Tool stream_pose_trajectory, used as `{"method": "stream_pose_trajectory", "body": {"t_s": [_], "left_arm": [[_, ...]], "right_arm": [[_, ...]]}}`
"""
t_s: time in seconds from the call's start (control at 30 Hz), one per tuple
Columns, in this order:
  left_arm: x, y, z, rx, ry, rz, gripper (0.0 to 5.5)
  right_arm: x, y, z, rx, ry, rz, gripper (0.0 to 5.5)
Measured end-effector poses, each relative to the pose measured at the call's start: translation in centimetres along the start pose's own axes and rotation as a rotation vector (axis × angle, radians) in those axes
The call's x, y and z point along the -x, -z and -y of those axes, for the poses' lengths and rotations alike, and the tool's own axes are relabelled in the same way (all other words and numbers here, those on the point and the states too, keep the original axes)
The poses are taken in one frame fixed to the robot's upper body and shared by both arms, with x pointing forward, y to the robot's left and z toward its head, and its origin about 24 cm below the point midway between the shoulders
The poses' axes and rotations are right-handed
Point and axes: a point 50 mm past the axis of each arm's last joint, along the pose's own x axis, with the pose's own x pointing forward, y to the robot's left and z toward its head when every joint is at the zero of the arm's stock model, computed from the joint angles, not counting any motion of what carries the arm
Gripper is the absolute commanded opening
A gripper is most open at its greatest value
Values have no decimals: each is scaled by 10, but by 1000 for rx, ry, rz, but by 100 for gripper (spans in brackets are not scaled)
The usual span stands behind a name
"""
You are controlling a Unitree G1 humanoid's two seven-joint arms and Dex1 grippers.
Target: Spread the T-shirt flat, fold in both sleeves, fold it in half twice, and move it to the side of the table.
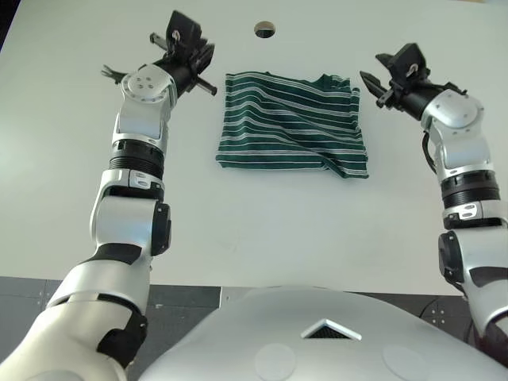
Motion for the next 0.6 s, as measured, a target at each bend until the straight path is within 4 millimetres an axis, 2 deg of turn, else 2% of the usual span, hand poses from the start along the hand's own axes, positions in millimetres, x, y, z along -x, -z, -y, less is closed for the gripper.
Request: {"method": "stream_pose_trajectory", "body": {"t_s": [0.1,0.2,0.27,0.43,0.6], "left_arm": [[8,-8,33,-35,125,71,10],[20,-9,72,-76,282,82,10],[30,-7,97,-110,398,65,10],[52,11,123,-199,568,-45,10],[56,30,132,-231,632,-162,10]], "right_arm": [[-5,-1,-9,91,-33,-3,76],[-10,9,-18,142,-63,-53,22],[-12,14,-23,158,-73,-76,12],[-20,14,-26,202,-90,-86,12],[-26,20,-34,235,-128,-132,12]]}}
